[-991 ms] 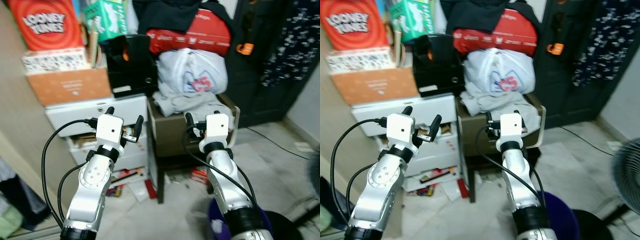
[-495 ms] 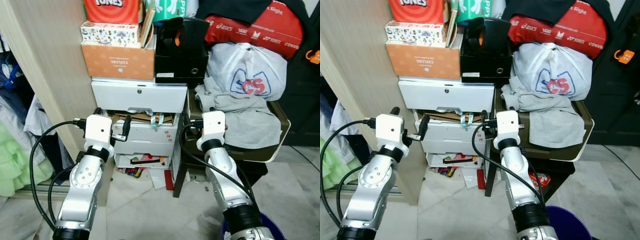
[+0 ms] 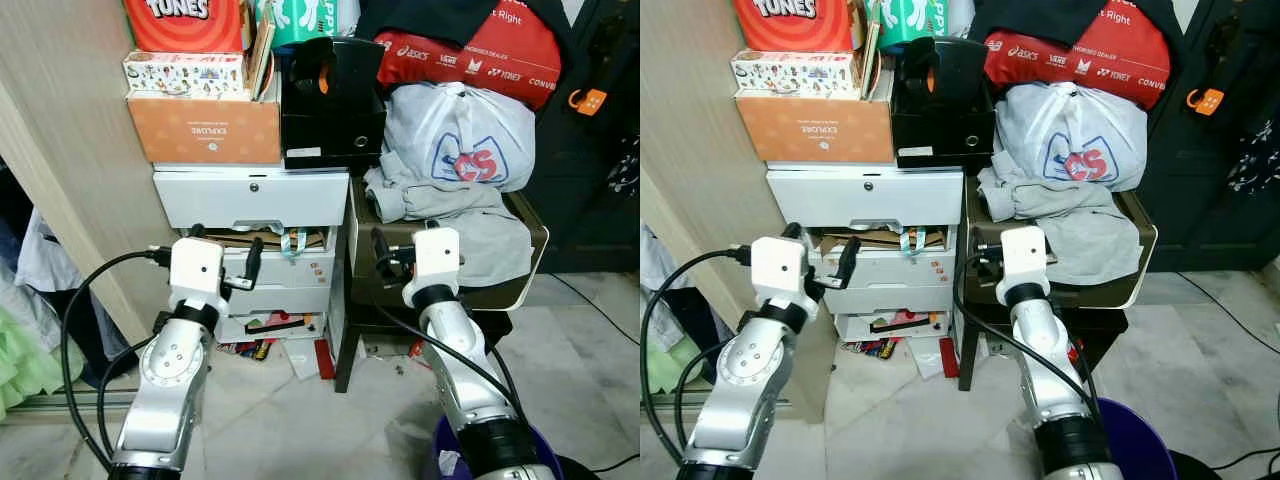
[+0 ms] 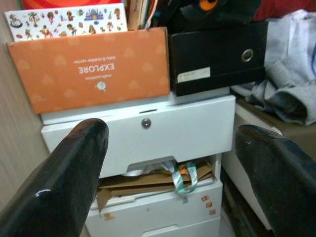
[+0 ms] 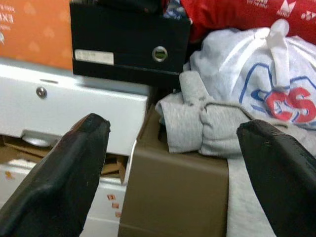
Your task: Clean up the room
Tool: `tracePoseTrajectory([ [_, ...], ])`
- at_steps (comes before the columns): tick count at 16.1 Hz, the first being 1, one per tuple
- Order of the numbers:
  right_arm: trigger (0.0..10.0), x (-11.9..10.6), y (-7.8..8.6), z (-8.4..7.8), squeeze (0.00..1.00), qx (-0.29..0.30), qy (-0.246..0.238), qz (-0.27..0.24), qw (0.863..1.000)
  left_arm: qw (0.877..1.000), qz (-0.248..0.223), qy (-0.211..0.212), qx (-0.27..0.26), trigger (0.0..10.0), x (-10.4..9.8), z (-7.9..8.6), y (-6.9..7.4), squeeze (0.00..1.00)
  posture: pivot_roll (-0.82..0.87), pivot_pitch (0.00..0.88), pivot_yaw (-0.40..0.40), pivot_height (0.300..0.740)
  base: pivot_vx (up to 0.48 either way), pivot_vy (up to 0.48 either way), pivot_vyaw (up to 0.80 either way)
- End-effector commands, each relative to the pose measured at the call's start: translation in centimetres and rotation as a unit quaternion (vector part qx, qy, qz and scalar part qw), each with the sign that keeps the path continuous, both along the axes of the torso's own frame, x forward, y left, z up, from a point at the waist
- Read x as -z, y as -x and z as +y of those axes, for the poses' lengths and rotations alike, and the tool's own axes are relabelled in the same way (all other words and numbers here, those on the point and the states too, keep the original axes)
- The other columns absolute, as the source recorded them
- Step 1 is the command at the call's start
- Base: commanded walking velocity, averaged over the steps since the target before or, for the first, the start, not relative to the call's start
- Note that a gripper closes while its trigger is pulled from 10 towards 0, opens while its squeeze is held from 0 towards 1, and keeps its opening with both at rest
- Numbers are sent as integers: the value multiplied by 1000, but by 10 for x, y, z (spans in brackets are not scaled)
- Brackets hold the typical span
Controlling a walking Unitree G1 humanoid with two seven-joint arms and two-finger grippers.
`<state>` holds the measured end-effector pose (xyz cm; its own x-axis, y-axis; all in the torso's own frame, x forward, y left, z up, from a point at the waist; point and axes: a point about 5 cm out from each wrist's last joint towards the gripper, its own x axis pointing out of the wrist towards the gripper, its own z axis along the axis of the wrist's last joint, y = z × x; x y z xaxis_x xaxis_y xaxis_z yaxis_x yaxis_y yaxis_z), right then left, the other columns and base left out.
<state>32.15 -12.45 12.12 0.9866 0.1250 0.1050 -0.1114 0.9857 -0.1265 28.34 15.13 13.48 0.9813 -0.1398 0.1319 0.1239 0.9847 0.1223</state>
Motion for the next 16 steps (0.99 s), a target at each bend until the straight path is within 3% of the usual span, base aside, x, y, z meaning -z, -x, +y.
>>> tracePoseTrajectory([
  [1, 10000, -4, 1, -1, 0, -3, 5, -6, 1000, 1000, -7, 2, -4, 10000, -2, 2, 1, 0, -11, 0, -46, 740, 0, 0, 0],
  [4, 10000, -5, 0, 0, 0, -3, 5, -7, 1000, 1000, -9, 6, 0, 10000, -4, -1, -1, 0, -11, 0, -46, 740, 0, 0, 0],
  [16, 10000, -10, -4, 5, 0, -1, 6, -15, 1000, 1000, -2, 19, 17, 10000, -3, -10, 0, 0, -16, 5, -43, 740, 0, 0, 800],
])
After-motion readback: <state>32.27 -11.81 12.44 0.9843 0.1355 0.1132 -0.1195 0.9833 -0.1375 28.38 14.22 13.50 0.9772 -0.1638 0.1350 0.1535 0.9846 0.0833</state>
